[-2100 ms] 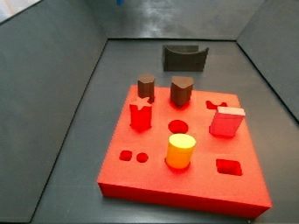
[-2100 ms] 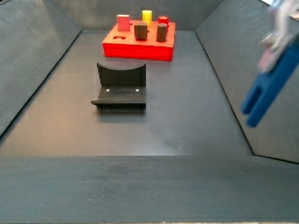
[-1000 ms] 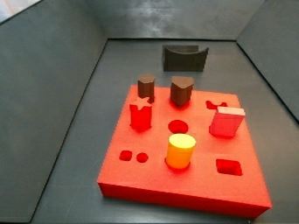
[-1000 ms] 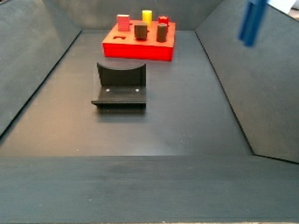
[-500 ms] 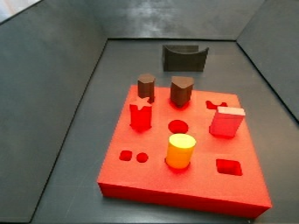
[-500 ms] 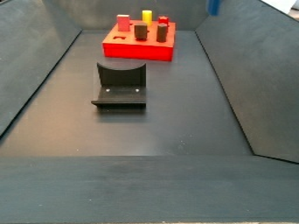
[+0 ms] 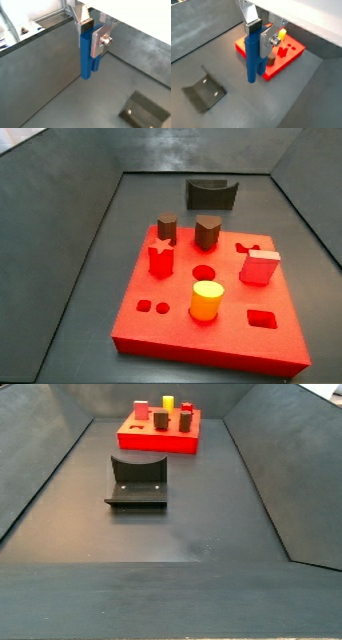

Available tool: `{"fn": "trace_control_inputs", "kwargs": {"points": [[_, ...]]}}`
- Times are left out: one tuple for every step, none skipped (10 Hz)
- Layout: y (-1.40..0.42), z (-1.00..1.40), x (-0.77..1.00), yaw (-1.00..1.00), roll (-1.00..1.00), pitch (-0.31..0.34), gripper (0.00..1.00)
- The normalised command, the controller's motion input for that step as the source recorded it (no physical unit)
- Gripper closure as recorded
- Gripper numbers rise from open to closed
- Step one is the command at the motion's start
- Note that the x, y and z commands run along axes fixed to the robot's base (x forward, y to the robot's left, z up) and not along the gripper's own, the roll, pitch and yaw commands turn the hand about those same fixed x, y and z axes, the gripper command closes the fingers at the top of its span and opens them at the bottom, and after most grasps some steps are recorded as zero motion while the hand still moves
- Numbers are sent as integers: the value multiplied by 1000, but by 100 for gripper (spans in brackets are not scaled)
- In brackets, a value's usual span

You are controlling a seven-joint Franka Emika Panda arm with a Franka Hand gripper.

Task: Pick up the square-circle object. Move up. Move to above the board. Insert the square-circle object.
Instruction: Move to above the board.

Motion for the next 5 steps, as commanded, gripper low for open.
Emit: {"fn": "trace_control_inputs", "kwargs": {"points": [[-1000,142,275,10,-8,130,100],[-1000,145,282,8,-8,133,100],[-1000,152,297,4,7,128,100],[-1000,151,309,12,3,127,100],[-1000,158,341,8,11,132,100]]}}
